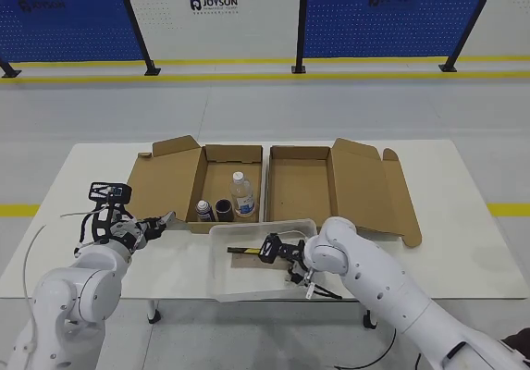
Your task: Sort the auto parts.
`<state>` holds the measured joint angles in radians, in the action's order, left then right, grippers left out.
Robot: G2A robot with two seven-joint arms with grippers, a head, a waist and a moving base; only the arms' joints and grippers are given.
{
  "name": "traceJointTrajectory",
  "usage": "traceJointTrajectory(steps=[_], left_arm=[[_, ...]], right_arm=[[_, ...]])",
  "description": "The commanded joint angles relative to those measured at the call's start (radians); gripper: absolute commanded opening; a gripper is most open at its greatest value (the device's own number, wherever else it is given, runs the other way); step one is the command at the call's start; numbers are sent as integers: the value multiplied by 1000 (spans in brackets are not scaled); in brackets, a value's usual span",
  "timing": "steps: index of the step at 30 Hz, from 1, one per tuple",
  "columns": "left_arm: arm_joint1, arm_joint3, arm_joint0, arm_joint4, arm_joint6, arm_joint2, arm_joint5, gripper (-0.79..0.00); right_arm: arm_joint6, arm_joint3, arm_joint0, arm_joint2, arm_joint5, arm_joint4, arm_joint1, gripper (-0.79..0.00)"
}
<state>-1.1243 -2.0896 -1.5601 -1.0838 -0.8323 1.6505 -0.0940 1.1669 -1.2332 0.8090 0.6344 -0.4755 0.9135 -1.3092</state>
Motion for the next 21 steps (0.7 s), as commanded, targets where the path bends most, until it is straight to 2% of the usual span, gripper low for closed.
traceJointTrajectory(steps=[1,9,21], left_arm=[[0,0,0,0,0,0,0,0],[0,0,0,0,0,0,0,0],[0,0,0,0,0,0,0,0]], right_arm=[[-14,-1,3,-1,-4,-9,-1,-437],[-28,-6,1,-9,-9,-23,-7,-428],[106,-64,-31,29,-18,-24,12,-483]])
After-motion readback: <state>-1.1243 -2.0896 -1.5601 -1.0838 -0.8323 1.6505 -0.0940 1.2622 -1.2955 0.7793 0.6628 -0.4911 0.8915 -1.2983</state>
